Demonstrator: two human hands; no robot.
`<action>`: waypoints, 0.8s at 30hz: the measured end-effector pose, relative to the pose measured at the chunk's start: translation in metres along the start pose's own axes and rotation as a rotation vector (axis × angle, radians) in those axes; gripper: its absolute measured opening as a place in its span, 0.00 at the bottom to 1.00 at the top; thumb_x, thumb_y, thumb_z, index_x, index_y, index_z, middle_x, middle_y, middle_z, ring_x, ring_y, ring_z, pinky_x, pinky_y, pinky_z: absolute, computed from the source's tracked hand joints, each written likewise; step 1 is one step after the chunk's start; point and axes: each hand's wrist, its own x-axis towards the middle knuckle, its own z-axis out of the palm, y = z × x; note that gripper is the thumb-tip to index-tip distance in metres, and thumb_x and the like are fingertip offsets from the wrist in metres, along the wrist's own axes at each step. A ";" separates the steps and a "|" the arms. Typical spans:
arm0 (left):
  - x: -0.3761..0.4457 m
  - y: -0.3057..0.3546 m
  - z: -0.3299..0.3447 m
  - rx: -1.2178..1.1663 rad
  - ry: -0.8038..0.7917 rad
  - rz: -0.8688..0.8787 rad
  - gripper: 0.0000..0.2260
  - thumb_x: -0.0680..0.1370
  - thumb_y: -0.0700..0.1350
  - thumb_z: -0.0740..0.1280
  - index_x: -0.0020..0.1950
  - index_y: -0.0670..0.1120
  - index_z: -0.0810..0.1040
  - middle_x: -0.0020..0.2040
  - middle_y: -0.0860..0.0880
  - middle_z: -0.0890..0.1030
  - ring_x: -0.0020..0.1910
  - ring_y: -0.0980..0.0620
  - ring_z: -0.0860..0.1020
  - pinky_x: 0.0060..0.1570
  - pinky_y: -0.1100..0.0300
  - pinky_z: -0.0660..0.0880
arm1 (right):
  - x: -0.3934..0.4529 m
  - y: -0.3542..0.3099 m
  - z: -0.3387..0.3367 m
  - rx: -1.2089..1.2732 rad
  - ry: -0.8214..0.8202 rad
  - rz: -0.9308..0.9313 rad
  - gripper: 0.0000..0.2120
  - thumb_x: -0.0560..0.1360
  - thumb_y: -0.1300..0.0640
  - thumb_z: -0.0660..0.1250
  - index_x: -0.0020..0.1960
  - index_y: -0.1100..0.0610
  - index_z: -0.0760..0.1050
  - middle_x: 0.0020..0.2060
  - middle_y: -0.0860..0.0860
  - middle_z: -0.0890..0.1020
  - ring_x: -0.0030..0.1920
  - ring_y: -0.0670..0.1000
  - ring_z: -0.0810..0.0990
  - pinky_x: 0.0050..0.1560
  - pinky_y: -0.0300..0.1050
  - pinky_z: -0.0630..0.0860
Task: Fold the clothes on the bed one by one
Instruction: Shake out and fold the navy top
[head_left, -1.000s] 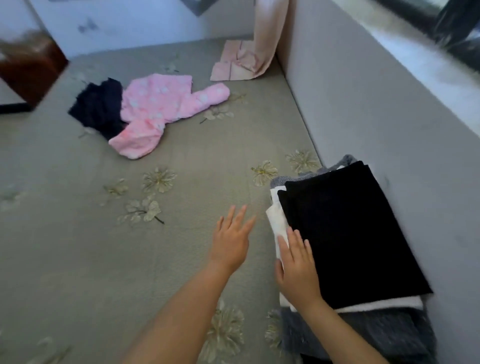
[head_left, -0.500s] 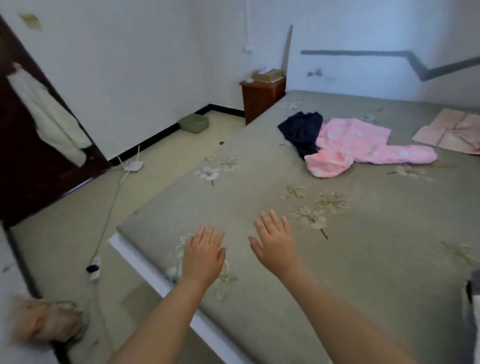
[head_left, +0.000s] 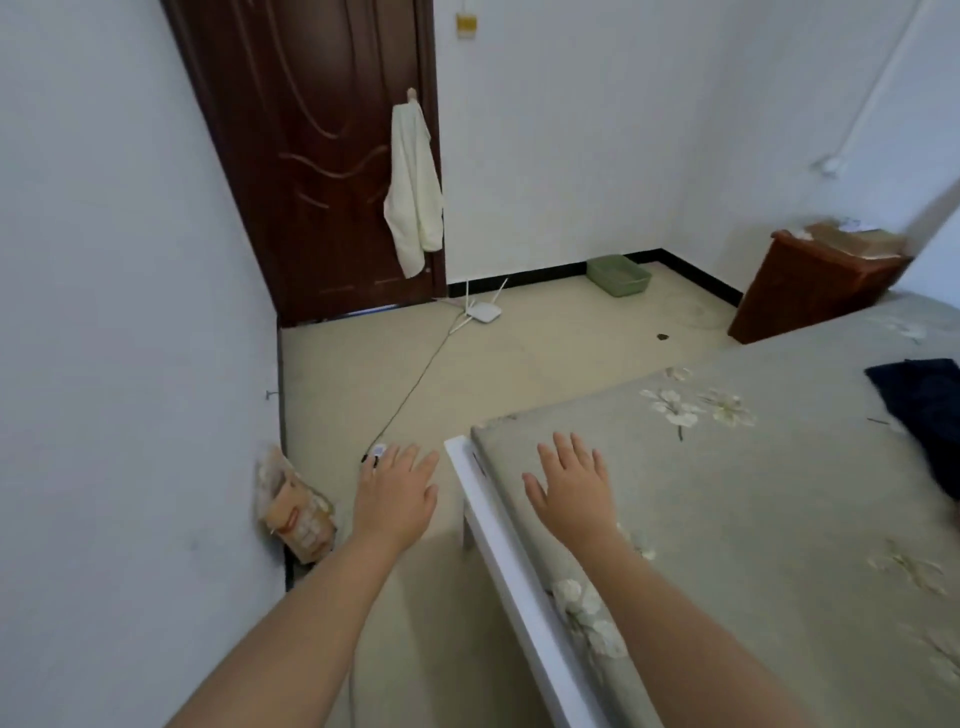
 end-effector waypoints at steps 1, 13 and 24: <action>0.015 -0.017 -0.002 -0.007 -0.004 -0.028 0.21 0.80 0.51 0.52 0.73 0.52 0.58 0.73 0.51 0.60 0.72 0.51 0.57 0.68 0.54 0.56 | 0.024 -0.007 -0.002 -0.004 0.015 -0.010 0.25 0.80 0.45 0.47 0.74 0.55 0.53 0.75 0.54 0.53 0.75 0.54 0.49 0.73 0.52 0.44; 0.275 -0.175 -0.046 0.091 0.076 -0.204 0.21 0.80 0.50 0.53 0.73 0.50 0.58 0.74 0.49 0.60 0.73 0.48 0.56 0.68 0.52 0.56 | 0.358 -0.094 -0.006 0.038 0.079 -0.176 0.25 0.80 0.45 0.48 0.73 0.54 0.56 0.75 0.53 0.54 0.75 0.54 0.48 0.73 0.52 0.44; 0.520 -0.302 -0.046 0.083 0.065 -0.239 0.21 0.80 0.49 0.52 0.73 0.48 0.57 0.75 0.47 0.57 0.74 0.46 0.54 0.69 0.51 0.54 | 0.619 -0.178 0.041 0.016 0.015 -0.227 0.26 0.79 0.42 0.46 0.74 0.51 0.52 0.75 0.52 0.50 0.75 0.54 0.43 0.73 0.53 0.41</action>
